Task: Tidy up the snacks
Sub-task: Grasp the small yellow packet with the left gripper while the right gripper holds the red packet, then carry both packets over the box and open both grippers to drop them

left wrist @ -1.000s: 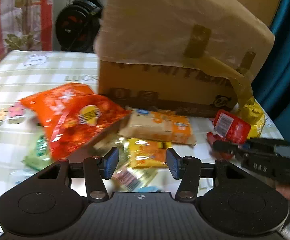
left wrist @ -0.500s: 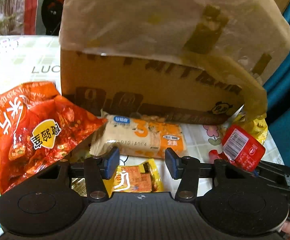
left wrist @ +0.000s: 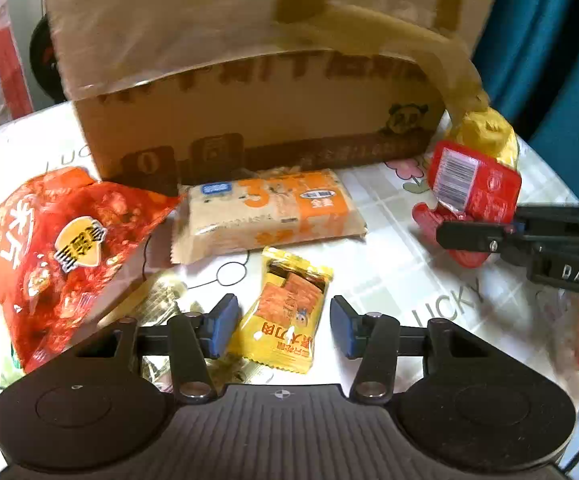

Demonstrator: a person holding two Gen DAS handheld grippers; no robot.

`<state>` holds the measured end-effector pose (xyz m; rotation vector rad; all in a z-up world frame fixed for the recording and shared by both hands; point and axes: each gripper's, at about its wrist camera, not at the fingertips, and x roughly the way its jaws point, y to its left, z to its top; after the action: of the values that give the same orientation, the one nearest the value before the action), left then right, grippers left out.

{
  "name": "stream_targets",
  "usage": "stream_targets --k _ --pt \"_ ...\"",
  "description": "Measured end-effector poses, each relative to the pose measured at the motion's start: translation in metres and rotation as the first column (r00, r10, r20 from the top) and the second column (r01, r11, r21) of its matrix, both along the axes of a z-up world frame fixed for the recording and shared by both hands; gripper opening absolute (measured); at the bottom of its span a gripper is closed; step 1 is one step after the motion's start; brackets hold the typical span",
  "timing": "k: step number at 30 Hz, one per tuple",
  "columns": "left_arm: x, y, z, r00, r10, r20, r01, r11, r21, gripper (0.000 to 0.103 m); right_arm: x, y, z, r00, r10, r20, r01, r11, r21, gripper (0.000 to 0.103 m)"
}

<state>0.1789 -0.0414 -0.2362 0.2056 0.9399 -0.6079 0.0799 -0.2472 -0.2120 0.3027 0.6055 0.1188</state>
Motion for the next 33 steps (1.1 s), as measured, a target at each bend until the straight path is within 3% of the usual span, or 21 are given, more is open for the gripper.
stream_targets --k 5,7,10,15,23,33 --pt "-0.014 -0.021 -0.004 0.997 -0.037 0.066 0.031 0.995 0.096 0.052 -0.001 0.004 0.002 1.0 0.007 -0.002 -0.007 1.0 -0.017 0.012" --pt "-0.015 -0.028 -0.003 0.997 -0.045 0.057 0.04 0.995 0.094 0.036 -0.002 0.003 0.004 1.0 0.005 -0.002 -0.005 1.0 -0.019 0.012" --pt "-0.013 -0.029 0.003 0.997 -0.02 0.072 0.013 0.995 0.095 0.033 -0.003 0.004 0.006 1.0 0.005 0.002 -0.005 1.0 -0.024 0.012" --pt "-0.016 -0.014 0.025 0.995 0.027 0.092 -0.026 1.0 -0.008 0.033 -0.009 0.006 0.019 1.0 0.015 0.026 -0.014 0.999 -0.04 0.012" --pt "-0.036 0.007 0.091 0.976 0.08 0.201 -0.05 0.988 -0.148 0.033 -0.019 0.008 0.059 0.995 0.022 0.095 -0.018 0.999 -0.04 0.012" --pt "-0.023 0.014 0.176 0.916 0.18 0.358 -0.068 0.951 -0.303 0.034 -0.01 0.003 0.164 0.964 0.051 0.262 -0.028 0.996 -0.09 0.012"
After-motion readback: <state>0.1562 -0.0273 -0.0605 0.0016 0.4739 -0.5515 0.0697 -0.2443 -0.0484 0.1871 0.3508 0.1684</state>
